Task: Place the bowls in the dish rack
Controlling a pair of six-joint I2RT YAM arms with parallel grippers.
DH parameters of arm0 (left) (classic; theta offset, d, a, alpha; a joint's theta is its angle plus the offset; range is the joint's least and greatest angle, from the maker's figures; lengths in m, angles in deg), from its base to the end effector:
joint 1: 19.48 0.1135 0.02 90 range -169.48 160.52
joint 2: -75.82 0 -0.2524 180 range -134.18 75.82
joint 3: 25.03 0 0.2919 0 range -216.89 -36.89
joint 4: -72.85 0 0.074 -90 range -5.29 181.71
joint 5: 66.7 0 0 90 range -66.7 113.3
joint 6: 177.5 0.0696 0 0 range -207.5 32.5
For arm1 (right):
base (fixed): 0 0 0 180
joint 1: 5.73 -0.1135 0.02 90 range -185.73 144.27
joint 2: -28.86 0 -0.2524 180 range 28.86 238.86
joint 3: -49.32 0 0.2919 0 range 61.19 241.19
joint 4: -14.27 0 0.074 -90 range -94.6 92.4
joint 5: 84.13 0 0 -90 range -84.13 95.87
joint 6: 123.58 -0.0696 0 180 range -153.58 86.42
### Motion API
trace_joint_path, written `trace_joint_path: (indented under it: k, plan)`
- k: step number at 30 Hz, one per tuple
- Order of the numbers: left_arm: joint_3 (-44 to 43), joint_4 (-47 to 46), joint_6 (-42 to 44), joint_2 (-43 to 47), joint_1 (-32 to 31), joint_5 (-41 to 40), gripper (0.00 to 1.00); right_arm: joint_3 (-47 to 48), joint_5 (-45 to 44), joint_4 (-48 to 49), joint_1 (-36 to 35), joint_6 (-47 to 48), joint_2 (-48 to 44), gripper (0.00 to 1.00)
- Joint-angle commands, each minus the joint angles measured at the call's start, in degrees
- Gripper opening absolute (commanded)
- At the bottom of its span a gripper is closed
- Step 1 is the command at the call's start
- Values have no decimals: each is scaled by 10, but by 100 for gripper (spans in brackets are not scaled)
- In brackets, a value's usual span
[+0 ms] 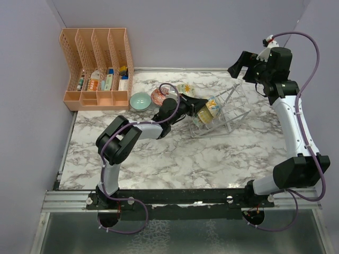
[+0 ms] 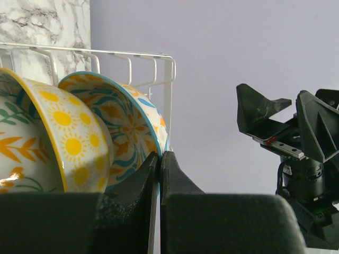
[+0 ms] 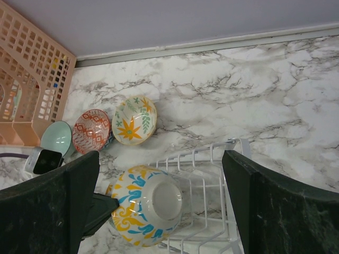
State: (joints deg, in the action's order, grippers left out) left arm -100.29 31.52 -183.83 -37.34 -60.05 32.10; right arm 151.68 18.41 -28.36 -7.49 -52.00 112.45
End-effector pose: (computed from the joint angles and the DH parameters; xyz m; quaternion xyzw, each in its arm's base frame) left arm 0.3669 -0.3282 0.1748 -0.2703 0.6304 -0.6944 0.2177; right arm 0.3974 0.0273 0.4008 0.0617 0.8328 0.1851 0.5180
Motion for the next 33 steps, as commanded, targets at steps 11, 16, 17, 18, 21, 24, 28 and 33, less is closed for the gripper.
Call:
trace_joint_path:
  k: [11, 16, 17, 18, 21, 24, 28, 33]
  plan:
    - [-39, 59, 4, 6, 15, 60, 2, -7, 18, 17, 4, -4, 12, 99]
    - [-59, 100, 18, 5, 21, 77, 13, -3, 20, 17, 4, -3, 16, 99]
    - [-64, 109, 23, 4, 22, 80, 15, -2, 20, 16, 4, -4, 17, 99]
    - [-70, 120, 28, 6, 23, 83, 17, 0, 20, 17, 4, -3, 18, 99]
    - [-78, 142, 37, 7, 26, 88, 23, 0, 21, 17, 4, -4, 19, 99]
    - [-80, 160, 41, 8, 28, 91, 29, 0, 23, 17, 4, -4, 20, 99]
    - [-94, 187, 57, 8, 29, 96, 40, -2, 23, 18, 4, -5, 19, 99]
    - [-116, 228, 85, 10, 35, 104, 44, 0, 24, 18, 4, -3, 19, 99]
